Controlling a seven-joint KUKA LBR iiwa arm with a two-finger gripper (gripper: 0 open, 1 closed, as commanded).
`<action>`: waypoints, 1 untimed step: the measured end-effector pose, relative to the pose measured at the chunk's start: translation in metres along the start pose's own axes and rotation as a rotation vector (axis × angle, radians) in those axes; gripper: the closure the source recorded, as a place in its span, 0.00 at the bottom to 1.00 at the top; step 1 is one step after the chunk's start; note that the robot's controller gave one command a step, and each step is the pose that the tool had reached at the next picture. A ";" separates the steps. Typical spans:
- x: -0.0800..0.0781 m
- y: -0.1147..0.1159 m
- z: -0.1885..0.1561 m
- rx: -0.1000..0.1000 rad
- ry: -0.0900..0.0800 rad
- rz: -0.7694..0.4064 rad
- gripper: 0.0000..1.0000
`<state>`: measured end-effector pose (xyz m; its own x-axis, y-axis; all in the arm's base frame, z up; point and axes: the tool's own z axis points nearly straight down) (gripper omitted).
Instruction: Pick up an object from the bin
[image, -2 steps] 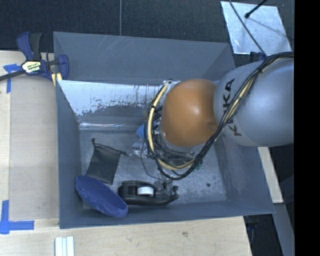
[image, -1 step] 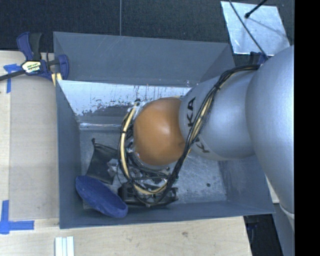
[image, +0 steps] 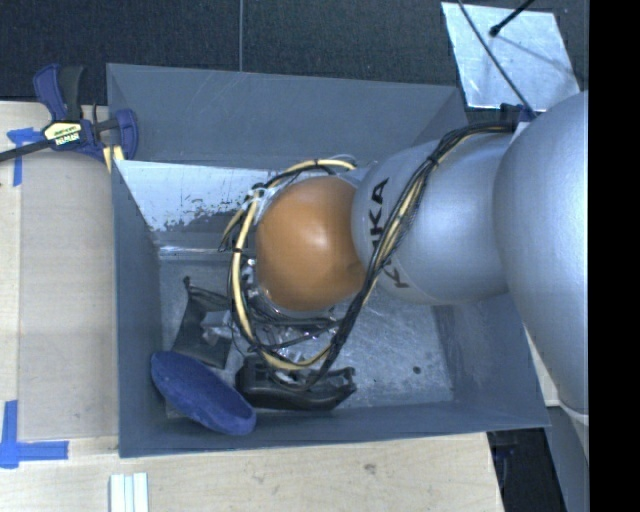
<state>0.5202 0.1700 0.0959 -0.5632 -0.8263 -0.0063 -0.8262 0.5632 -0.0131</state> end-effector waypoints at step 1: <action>0.003 -0.001 -0.002 -0.004 0.018 0.002 1.00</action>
Offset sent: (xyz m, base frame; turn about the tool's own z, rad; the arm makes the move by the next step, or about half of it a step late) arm 0.0000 0.0000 0.0000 0.0000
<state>0.5195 0.1666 0.0976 -0.5652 -0.8249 0.0120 -0.8250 0.5651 -0.0093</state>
